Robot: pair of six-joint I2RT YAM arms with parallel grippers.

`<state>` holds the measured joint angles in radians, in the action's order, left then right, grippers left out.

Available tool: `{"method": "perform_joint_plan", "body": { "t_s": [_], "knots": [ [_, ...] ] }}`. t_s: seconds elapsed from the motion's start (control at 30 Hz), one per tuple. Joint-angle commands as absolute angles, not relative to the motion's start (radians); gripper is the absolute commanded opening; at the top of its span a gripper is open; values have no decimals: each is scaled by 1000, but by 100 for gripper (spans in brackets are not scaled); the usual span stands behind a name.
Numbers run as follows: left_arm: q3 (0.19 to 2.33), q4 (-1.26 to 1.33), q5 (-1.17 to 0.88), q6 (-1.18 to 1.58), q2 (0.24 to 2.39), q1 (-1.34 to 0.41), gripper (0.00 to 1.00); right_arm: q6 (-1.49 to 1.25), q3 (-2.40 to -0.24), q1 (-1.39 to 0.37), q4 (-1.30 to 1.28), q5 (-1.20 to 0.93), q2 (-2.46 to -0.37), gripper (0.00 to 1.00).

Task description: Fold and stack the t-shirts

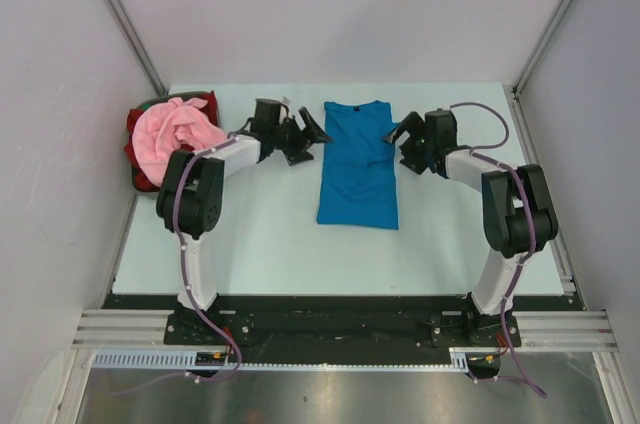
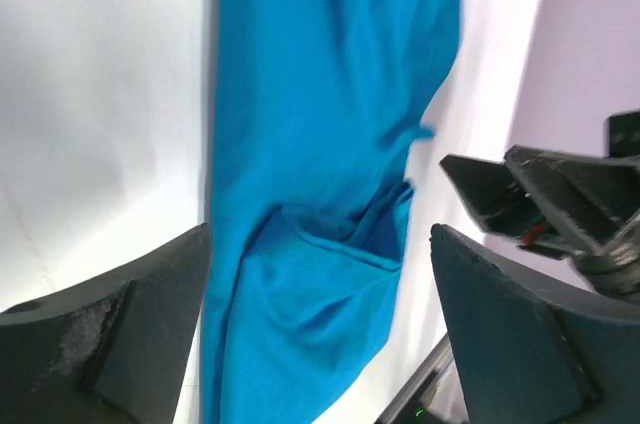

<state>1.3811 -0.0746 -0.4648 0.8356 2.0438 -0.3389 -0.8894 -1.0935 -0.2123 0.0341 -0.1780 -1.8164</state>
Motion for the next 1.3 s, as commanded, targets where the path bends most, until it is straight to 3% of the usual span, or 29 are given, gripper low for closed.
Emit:
{"method": "perform_joint_plan", "body": {
  "t_s": [0.0, 0.1, 0.5, 0.77, 1.07, 1.17, 1.27],
  "knots": [
    [1447, 123, -581, 948, 2026, -242, 98, -923, -1190, -175, 199, -178, -1829, 100],
    [1418, 49, -546, 881, 1954, -239, 100, -870, -1190, -189, 143, -137, -1767, 100],
    [930, 32, -460, 810, 1625, -342, 98, -560, -1167, -377, -340, 129, -1611, 100],
    [667, 138, -463, 833, 1500, -388, 98, -663, -798, -405, -236, 92, -1369, 99],
    [597, 206, -450, 857, 1525, -402, 97, -715, -637, -411, -216, 67, -1218, 98],
    [610, 203, -439, 871, 1568, -423, 94, -719, -615, -410, -233, 69, -1184, 98],
    [641, 167, -430, 867, 1614, -445, 85, -719, -598, -407, -247, 71, -1157, 98]
  ]
}}
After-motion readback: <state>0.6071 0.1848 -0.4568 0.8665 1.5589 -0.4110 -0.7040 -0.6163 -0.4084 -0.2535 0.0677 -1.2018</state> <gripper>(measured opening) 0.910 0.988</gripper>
